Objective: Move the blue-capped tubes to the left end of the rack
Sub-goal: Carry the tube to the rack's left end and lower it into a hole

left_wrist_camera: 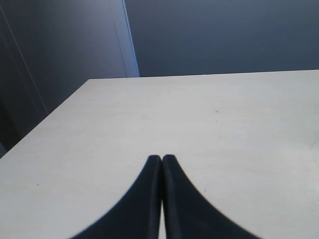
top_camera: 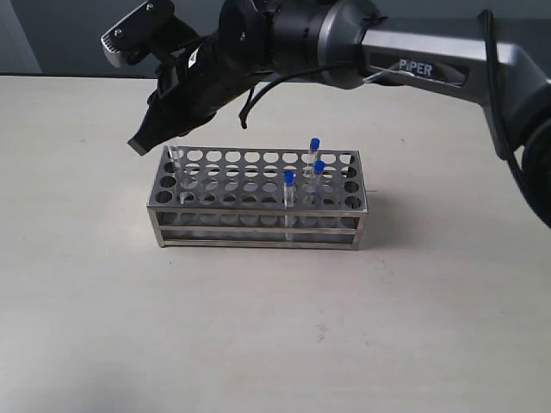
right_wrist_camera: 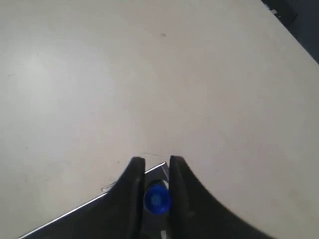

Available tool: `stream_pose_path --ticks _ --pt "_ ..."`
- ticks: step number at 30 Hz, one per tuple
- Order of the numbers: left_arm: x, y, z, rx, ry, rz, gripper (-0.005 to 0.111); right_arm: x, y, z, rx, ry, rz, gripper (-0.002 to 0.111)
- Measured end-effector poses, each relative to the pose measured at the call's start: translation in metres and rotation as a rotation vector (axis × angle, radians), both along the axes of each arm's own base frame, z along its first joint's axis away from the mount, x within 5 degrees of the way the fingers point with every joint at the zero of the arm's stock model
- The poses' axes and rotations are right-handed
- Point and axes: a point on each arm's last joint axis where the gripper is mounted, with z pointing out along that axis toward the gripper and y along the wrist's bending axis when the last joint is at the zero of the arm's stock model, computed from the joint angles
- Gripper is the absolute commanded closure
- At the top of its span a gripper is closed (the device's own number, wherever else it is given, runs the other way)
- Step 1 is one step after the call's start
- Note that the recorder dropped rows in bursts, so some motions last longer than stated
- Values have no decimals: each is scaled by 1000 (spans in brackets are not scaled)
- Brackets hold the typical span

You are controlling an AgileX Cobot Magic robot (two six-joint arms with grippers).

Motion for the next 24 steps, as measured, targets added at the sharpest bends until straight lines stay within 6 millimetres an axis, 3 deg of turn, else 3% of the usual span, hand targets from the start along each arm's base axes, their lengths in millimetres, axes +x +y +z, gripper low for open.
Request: stream_pose_path --ticks 14,22,24 --pt "0 0 0 0 0 0 106 5 5 -28 -3 51 -26 109" --pt "0 0 0 0 0 0 106 5 5 -28 1 52 -31 109" --pt "0 0 0 0 0 0 106 5 5 -28 1 52 -31 104"
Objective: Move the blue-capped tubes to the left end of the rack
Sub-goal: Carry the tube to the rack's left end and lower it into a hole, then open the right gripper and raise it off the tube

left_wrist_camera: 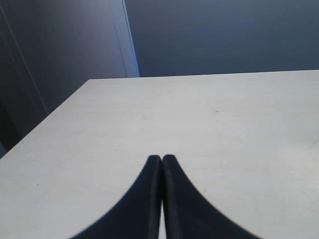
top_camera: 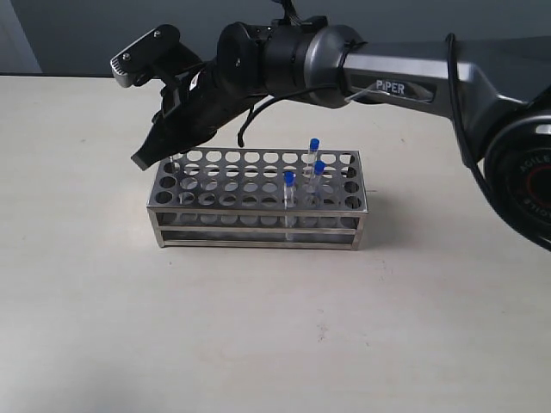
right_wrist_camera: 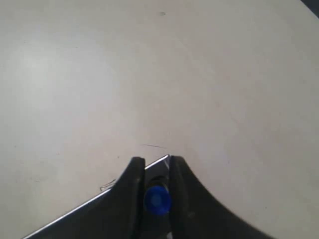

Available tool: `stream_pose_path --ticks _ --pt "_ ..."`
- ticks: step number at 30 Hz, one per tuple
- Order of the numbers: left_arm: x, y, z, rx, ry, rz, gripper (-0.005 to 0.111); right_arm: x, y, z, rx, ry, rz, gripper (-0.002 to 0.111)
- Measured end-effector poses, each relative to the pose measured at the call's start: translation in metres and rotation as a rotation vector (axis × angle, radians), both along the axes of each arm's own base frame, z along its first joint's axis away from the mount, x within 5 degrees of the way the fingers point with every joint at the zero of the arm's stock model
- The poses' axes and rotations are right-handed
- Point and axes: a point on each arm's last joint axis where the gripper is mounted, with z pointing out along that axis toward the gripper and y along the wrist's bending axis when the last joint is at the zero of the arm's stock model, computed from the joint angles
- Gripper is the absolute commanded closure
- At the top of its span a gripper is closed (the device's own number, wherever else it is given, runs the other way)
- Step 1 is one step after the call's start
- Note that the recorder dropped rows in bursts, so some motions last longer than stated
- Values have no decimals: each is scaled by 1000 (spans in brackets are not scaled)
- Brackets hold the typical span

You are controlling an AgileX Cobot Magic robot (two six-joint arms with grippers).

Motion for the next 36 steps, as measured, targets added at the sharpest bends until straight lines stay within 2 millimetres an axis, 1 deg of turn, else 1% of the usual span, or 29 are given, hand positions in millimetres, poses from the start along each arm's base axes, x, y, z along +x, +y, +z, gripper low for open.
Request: stream_pose_path --ticks 2,5,7,15,17,19,25,27,29,31,33,36 --pt "0 0 0 0 0 0 106 0 0 0 0 0 0 93" --pt "0 0 0 0 0 0 106 0 0 0 3 6 -4 73" --pt "0 0 0 0 0 0 106 -1 0 0 4 12 -4 66" --pt "0 0 0 0 0 0 106 -1 0 0 21 41 -30 67" --pt "0 0 0 0 0 0 106 -2 0 3 22 47 -29 67" --pt "0 0 0 0 0 0 106 -4 -2 12 28 44 -25 67" --pt "0 0 0 0 0 0 106 -13 -11 56 46 -16 -5 67" --pt "0 0 0 0 0 0 106 -16 -15 68 30 -31 -7 67" --pt "0 0 0 0 0 0 106 -19 -22 78 -11 -43 -21 68" --pt "0 0 0 0 0 0 106 -22 -31 82 -83 -35 -44 70" --pt "0 0 0 0 0 0 106 -22 -46 82 -187 9 -101 74" --pt "0 0 0 0 0 0 106 -20 -69 82 -310 84 -183 83"
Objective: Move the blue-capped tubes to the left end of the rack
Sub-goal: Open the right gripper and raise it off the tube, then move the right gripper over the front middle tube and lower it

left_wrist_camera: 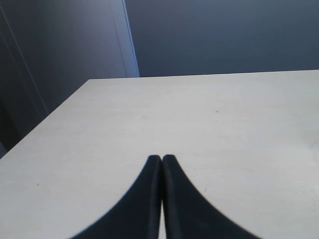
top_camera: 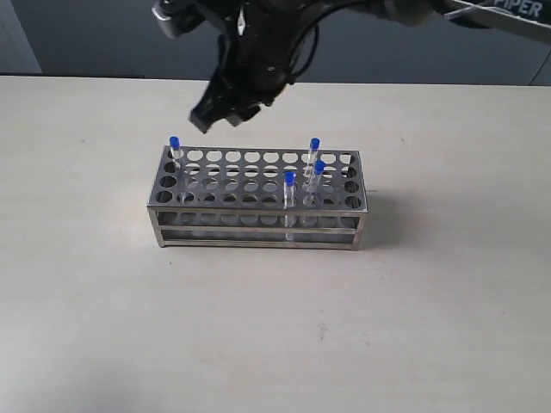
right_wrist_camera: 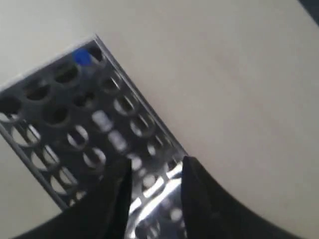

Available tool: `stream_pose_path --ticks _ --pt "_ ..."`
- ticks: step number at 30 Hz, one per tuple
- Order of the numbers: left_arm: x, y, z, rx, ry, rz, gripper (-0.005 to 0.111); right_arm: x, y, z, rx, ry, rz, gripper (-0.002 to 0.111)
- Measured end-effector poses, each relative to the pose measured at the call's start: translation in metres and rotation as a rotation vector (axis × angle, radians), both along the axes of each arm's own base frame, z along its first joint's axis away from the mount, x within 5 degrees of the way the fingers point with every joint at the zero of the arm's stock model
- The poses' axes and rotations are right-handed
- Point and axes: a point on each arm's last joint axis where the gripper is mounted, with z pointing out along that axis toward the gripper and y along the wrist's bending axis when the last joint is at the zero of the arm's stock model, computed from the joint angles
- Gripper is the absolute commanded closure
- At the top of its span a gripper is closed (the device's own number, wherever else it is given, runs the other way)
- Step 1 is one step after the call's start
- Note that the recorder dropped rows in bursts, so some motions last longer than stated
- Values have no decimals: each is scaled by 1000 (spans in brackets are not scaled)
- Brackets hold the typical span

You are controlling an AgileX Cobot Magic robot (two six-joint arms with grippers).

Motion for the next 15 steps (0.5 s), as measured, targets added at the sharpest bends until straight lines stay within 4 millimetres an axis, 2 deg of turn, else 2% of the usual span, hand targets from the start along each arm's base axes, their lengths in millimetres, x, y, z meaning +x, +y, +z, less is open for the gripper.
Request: stream_pose_path --ticks 3,7,12,15 --pt "0 0 0 0 0 0 106 1 -15 5 -25 54 -59 88" --pt "0 0 0 0 0 0 106 -4 -20 12 -16 84 -71 88" --pt "0 0 0 0 0 0 106 -10 -22 5 -64 171 -81 88" --pt "0 0 0 0 0 0 106 -14 -21 2 -57 229 -85 80"
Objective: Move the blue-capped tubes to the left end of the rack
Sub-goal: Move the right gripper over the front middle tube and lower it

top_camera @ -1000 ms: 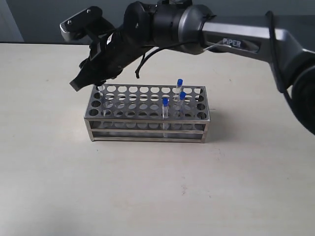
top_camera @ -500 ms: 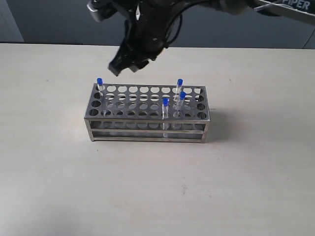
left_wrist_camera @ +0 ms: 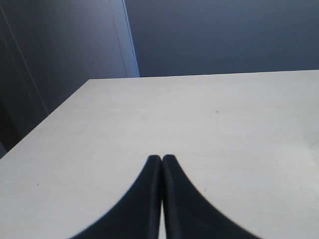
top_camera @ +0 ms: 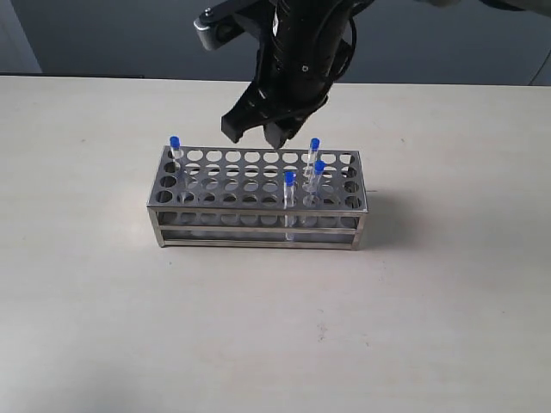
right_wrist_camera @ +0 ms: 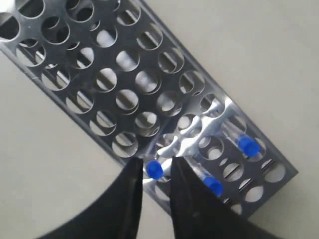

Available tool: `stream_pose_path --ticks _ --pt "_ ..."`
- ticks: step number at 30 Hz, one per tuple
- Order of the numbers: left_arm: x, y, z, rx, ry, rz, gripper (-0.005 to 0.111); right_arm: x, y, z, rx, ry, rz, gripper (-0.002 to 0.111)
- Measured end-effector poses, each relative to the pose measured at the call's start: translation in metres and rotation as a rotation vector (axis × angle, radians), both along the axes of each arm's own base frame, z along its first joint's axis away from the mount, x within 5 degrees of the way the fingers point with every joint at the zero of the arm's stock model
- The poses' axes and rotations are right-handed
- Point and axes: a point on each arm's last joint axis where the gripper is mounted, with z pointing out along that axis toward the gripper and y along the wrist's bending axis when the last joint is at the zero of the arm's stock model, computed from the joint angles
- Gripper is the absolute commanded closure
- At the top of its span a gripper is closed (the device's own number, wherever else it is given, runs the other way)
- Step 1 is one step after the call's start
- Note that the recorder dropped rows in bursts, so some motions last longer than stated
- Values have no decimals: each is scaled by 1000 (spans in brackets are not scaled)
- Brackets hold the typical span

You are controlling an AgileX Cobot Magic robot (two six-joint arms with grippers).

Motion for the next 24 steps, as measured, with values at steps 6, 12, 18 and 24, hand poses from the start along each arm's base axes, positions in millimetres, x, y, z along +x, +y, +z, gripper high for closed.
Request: stream_pose_path --ticks 6,12,18,24 --pt "0 0 0 0 0 0 106 -2 2 -3 8 40 -5 54" --pt "0 0 0 0 0 0 106 -1 -2 -4 -24 25 -29 57" --pt "0 0 0 0 0 0 106 -4 -6 -25 -70 60 -31 57" --pt "0 0 0 0 0 0 106 0 -2 -30 -46 32 -30 57"
